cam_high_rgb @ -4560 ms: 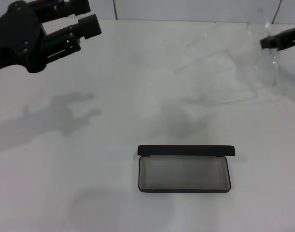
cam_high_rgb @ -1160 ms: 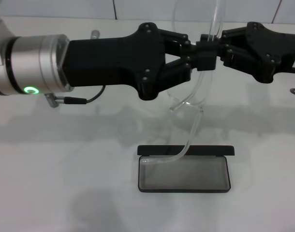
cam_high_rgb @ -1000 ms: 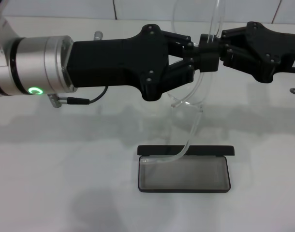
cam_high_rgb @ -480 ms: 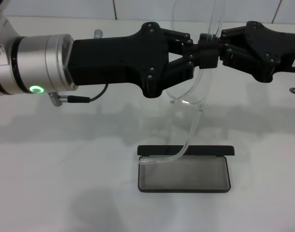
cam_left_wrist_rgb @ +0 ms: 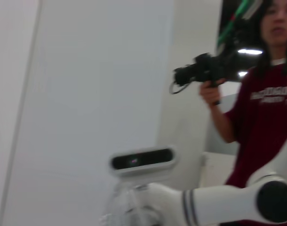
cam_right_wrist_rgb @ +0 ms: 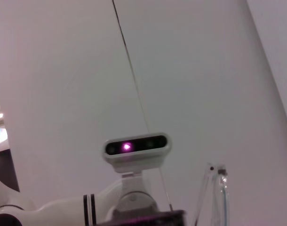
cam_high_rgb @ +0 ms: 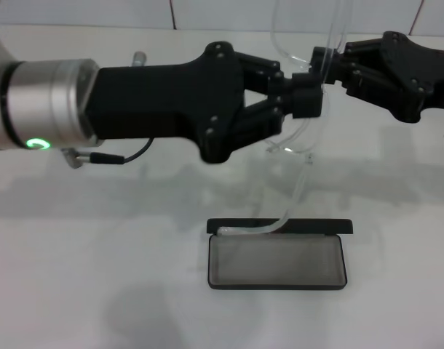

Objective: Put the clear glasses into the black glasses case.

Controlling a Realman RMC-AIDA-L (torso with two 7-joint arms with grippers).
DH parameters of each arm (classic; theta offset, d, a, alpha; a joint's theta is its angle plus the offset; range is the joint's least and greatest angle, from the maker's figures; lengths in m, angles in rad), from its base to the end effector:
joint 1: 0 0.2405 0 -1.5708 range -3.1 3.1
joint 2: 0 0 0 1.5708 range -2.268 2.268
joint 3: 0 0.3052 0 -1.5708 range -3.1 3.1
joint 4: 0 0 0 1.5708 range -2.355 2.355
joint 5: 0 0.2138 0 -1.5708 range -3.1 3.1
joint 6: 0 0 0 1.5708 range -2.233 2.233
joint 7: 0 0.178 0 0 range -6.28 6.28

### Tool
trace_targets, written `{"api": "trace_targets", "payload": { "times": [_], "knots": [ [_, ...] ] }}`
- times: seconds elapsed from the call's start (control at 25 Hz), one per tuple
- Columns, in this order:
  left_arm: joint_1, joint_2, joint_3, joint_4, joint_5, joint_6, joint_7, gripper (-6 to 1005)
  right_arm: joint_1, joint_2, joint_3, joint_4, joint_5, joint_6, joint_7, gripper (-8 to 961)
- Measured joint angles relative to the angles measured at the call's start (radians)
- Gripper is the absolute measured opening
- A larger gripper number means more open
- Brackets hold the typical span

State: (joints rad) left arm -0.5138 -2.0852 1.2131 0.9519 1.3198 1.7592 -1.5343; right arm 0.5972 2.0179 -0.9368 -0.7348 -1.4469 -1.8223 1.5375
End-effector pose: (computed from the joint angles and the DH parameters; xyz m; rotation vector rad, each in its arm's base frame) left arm -0.1334 0.3286 -0.0294 2.7379 0.1115 1.2992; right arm 0.1732 0.3665 0.0052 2.8072 -0.3286 -1.3569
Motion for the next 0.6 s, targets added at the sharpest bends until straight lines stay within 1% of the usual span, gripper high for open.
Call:
{"api": "trace_targets", "payload": {
  "times": [0.16, 0.28, 0.44, 0.6],
  "knots": [
    [0.000, 0.000, -0.050, 0.006, -0.009, 0.099, 0.000, 95, -0.023, -0.005, 0.006, -0.001, 0.032, 0.000, -0.002, 54],
    [0.008, 0.002, -0.079, 0.004, -0.025, 0.143, 0.000, 95, -0.049, -0.010, 0.023, -0.003, 0.085, -0.013, -0.001, 54],
    [0.025, 0.003, -0.083, 0.006, -0.028, 0.153, 0.000, 94, -0.082, -0.015, 0.100, 0.014, 0.182, -0.094, -0.001, 54],
    [0.027, 0.001, -0.063, 0.007, -0.008, 0.166, 0.001, 93, -0.091, -0.015, 0.174, 0.063, 0.265, -0.186, -0.002, 54]
  ]
}}
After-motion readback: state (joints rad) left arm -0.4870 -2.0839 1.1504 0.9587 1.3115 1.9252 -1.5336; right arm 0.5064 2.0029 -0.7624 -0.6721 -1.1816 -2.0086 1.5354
